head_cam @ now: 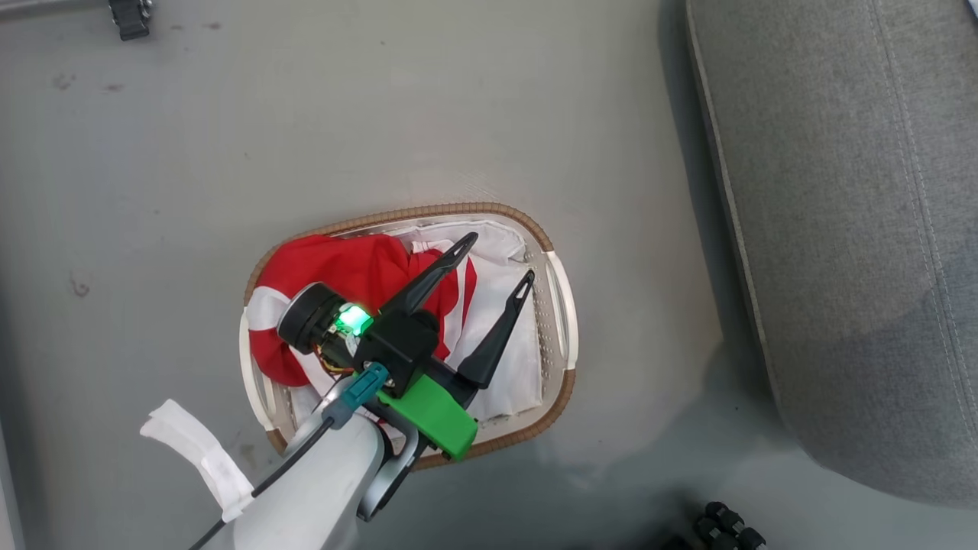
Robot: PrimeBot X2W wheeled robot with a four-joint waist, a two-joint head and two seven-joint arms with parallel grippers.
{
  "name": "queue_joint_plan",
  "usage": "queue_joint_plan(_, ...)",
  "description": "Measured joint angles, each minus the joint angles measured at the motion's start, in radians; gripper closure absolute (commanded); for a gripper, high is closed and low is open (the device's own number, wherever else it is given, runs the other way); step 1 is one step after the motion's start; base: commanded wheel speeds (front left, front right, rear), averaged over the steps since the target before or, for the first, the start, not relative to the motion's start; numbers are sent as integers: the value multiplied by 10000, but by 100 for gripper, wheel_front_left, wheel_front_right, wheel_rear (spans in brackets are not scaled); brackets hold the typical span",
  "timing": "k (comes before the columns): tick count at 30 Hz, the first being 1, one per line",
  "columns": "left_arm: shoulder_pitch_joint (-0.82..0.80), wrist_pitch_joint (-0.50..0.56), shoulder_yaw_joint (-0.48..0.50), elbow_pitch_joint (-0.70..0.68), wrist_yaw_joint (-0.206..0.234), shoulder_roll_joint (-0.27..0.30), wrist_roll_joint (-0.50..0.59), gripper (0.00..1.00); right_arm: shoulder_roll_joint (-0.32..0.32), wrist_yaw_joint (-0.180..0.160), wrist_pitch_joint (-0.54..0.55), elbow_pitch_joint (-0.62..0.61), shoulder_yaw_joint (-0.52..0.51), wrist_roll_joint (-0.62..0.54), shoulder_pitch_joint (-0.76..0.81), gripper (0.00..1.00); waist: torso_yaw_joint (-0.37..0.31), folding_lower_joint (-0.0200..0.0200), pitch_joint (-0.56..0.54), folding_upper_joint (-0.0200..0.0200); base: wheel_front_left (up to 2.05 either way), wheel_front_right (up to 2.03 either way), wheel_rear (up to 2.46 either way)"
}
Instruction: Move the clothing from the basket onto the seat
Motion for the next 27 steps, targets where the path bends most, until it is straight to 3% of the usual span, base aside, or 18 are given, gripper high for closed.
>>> queue_joint_plan(5,55,81,15,-196,98,136,-31,0,401,0,-295,652,-656,-380,556,100,-65,0,98,0,0,0,0)
queue_joint_plan(6,68,94,29,-221,115,169,-42,0,497,0,-357,721,-750,-502,683,94,-79,0,101,0,0,0,0)
queue_joint_plan(8,77,104,33,-245,138,219,-56,0,679,0,-456,742,-838,-663,861,53,-88,-1,88,0,0,0,0)
queue_joint_plan(9,87,104,36,-253,153,222,-59,0,784,0,-502,708,-832,-709,923,0,-87,-1,65,0,0,0,0)
queue_joint_plan(20,472,-265,357,270,314,48,-656,0,1699,0,-598,-1231,453,280,3421,0,-424,-2,-879,0,0,0,0)
queue_joint_plan(27,833,-443,729,683,391,-128,-972,0,1749,0,-598,-2107,1269,953,4530,0,-470,-3,-1743,0,0,0,0)
